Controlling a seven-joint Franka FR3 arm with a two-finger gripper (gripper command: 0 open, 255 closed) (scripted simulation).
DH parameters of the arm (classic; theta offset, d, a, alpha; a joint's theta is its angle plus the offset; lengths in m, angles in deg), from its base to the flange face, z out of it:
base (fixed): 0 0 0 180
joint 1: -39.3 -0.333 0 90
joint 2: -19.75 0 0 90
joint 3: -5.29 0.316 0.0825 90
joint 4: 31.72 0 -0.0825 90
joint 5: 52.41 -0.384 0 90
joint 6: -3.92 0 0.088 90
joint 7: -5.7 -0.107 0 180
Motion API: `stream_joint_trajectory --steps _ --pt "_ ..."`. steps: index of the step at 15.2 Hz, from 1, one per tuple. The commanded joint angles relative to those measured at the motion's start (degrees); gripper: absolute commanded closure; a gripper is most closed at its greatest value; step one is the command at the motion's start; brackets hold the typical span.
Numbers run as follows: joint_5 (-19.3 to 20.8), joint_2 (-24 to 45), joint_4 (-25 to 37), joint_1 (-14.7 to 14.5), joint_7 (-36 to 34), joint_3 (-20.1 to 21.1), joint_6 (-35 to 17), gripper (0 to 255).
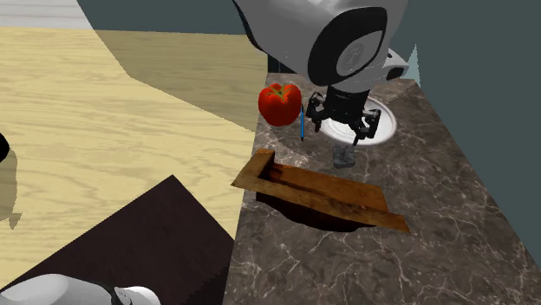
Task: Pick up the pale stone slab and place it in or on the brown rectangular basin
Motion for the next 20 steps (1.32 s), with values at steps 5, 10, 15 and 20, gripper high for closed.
stream_joint_trajectory --steps 5,10,15,20 --pt "-2.2 11.0 7.6 1.5 4.7 0.9 -4.0 0" --pt "-3.1 14.5 8.4 1.8 5.4 1.5 -6.7 0" --pt "-3.3 15.7 8.7 2.0 5.6 1.7 -7.6 0" --pt "-3.3 15.7 8.7 2.0 5.6 1.7 -7.6 255"
